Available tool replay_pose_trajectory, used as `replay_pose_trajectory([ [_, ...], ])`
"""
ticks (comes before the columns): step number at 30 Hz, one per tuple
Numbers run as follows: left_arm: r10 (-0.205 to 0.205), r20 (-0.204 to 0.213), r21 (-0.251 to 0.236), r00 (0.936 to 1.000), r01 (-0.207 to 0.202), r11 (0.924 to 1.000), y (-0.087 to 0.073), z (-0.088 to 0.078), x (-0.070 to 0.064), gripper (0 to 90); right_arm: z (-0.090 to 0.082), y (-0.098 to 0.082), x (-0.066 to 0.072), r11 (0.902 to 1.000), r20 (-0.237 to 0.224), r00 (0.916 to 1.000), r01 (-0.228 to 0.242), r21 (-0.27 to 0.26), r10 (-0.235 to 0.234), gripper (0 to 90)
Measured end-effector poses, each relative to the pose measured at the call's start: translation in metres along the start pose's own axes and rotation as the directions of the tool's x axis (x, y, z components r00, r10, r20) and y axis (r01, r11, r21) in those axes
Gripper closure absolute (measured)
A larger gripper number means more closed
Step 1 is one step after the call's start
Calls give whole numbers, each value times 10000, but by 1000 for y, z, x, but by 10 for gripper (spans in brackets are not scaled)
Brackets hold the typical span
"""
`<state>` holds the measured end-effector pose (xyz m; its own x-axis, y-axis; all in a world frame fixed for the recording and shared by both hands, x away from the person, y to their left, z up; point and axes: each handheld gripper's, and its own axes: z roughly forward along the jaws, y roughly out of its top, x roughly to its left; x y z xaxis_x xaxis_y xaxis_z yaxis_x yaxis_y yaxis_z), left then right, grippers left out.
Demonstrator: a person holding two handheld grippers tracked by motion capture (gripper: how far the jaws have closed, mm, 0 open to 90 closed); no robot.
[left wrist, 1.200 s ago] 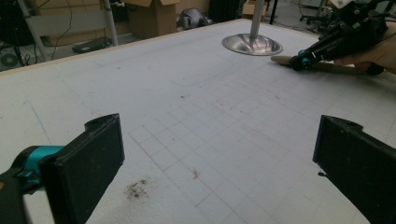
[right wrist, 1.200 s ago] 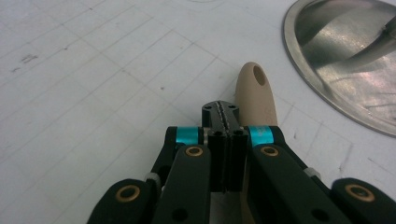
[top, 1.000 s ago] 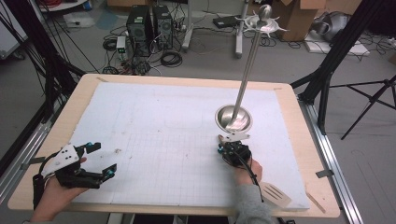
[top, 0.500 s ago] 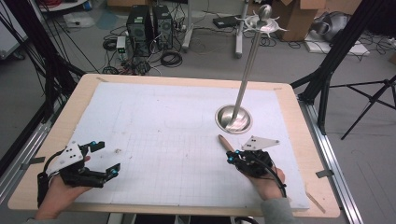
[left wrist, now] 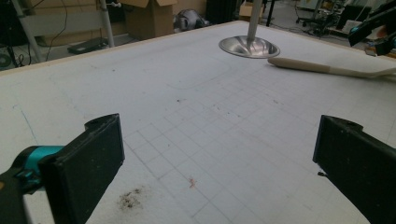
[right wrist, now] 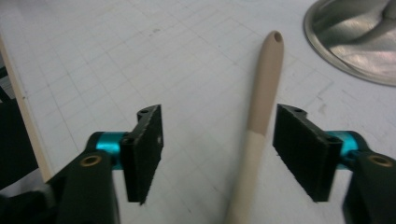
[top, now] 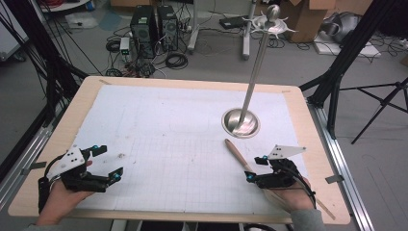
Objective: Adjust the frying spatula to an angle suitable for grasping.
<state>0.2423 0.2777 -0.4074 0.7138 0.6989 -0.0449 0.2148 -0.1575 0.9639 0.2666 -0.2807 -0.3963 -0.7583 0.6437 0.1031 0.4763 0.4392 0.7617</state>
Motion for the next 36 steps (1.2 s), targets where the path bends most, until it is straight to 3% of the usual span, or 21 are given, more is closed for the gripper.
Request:
replay_pose_trajectory([
  [7,2,-1,69,10000,-2,10000,-1,0,0,24,-10,-12,-12,9993,-237,9992,-339,-187,334,267],
  [9,29,30,65,10000,-30,10000,0,0,0,24,-9,-15,-12,9998,-397,9990,-218,-7,217,267],
  [14,-4,45,62,10000,4,10000,-1,1,0,24,-4,-16,-12,9978,-511,9976,-436,499,461,274],
  [22,-29,48,18,10000,29,10000,-1,1,1,24,1,-17,-12,9919,-342,9981,-472,1181,516,385],
  [32,-13,22,77,10000,13,10000,-1,1,2,24,2,-26,-20,9836,-358,9952,-847,1595,915,474],
  [36,-23,27,94,10000,23,10000,-1,1,2,24,6,-26,-19,9808,-359,9956,-789,1785,867,503],
])
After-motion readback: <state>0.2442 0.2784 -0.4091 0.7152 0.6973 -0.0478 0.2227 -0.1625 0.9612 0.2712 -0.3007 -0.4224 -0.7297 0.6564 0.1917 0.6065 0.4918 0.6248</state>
